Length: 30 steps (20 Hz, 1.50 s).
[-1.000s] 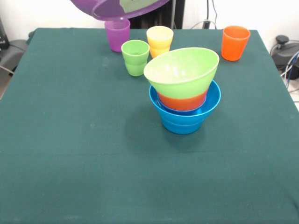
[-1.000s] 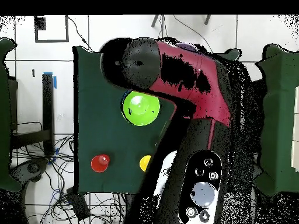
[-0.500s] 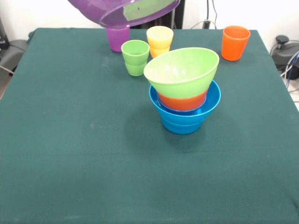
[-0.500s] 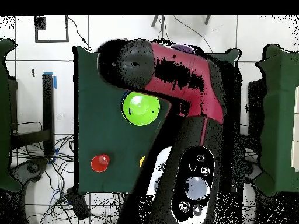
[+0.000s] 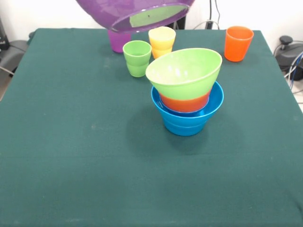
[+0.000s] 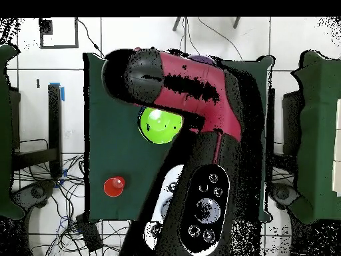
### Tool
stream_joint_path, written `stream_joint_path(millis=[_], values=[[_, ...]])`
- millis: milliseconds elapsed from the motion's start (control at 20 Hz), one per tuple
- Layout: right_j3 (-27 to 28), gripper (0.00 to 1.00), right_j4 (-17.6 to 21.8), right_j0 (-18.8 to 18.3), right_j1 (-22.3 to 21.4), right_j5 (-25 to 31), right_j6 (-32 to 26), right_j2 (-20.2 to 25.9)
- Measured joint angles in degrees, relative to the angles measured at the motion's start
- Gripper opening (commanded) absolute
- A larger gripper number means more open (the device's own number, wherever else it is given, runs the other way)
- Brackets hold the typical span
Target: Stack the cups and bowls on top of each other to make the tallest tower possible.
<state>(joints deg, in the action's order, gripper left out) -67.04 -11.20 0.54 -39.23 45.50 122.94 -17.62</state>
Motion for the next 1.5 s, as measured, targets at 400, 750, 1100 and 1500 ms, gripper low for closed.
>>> stream_joint_path(millis=[400,750,1100,1500], values=[[-0.98,0.0,-0.89,2.32,0.13,-2.2,4.99,-0.85],[-1.55,0.0,-1.52,3.35,0.3,-3.59,6.91,-1.21],[-1.58,0.0,-1.62,3.54,1.37,-3.71,7.09,-1.83],[-1.66,0.0,-1.81,3.72,2.83,-3.71,7.09,-2.78]])
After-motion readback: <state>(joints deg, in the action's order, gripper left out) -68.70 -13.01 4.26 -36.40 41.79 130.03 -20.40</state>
